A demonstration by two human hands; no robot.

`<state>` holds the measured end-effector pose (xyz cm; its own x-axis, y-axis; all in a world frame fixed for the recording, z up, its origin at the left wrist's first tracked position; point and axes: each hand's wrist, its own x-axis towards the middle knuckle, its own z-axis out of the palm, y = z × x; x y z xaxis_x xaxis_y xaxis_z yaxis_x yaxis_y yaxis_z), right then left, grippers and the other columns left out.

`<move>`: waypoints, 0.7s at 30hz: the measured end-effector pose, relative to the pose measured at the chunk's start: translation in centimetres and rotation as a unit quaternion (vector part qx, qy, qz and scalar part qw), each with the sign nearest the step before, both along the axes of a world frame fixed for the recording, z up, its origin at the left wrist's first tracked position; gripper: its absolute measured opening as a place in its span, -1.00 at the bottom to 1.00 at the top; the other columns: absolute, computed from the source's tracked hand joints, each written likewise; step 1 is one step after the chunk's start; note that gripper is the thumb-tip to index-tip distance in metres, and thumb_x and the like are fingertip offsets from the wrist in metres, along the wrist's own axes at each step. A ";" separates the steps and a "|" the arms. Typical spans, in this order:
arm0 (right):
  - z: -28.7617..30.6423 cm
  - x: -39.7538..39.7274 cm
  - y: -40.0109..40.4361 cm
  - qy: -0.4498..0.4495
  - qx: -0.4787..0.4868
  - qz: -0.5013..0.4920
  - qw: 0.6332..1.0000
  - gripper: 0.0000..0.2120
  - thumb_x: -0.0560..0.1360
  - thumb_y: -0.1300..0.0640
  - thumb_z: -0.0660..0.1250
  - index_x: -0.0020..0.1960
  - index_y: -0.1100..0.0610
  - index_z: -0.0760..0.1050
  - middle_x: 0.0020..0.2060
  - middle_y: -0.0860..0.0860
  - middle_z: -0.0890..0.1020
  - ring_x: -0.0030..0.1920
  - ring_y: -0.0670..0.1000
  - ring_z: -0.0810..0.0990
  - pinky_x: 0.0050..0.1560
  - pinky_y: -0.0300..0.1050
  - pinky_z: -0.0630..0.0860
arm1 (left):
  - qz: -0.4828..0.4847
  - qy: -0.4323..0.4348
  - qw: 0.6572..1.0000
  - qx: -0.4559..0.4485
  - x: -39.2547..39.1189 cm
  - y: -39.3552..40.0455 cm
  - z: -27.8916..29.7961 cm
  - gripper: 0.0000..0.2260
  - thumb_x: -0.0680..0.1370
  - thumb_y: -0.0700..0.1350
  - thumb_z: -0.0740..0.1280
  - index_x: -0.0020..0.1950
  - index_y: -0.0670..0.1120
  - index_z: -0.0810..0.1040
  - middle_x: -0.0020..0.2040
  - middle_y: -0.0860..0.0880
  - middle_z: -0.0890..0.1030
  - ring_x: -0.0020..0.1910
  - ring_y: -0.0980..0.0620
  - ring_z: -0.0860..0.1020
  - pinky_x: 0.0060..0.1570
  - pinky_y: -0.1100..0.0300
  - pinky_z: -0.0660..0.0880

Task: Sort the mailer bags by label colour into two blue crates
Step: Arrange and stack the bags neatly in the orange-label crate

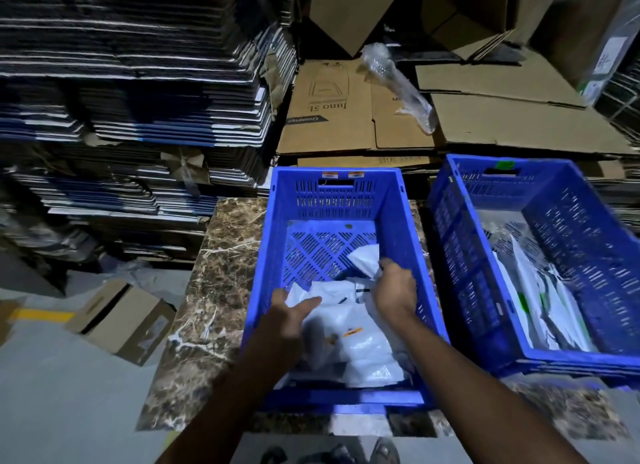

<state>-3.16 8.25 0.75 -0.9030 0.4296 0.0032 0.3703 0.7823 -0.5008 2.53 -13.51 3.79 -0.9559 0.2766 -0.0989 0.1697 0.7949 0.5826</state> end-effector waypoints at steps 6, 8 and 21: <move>5.9 -0.5 1.9 0.268 -0.114 0.065 0.955 -0.58 0.46 0.42 0.22 0.22 0.09 0.55 -0.07 0.09 0.67 -0.07 0.07 0.61 -0.14 -0.22 0.38 | 0.005 -0.065 0.916 0.396 0.7 2.1 6.3 -0.59 0.49 -0.39 0.20 0.28 -0.11 0.56 -0.32 -0.03 0.51 -0.51 0.18 0.39 -0.47 0.38 0.34; 8.3 -0.8 2.7 0.313 -0.100 0.089 0.940 -0.55 0.47 0.43 0.20 0.29 0.15 0.51 0.07 0.07 0.64 0.07 0.01 0.58 -0.02 -0.31 0.39 | 0.024 -0.062 0.894 0.443 0.3 2.3 6.4 -0.58 0.54 -0.46 0.13 0.28 -0.13 0.53 -0.16 -0.06 0.61 -0.39 0.18 0.56 -0.35 0.39 0.48; 1.6 6.2 -2.3 -0.285 0.145 0.480 0.817 -0.58 0.61 -0.08 0.11 0.46 -0.15 0.28 0.44 0.06 0.36 0.41 0.20 0.32 0.34 0.17 0.34 | -0.088 -0.051 0.985 -0.137 -1.0 -1.2 -0.6 -0.73 0.54 -0.07 0.18 0.09 -0.15 0.61 0.01 -0.17 0.59 0.10 -0.19 0.60 0.04 0.14 0.50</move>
<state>3.01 5.92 2.38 -0.7142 -0.4211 -0.5591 -0.3747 0.9047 -0.2028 1.51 -14.69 3.18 -0.8769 0.3866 -0.2856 0.2707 0.8883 0.3711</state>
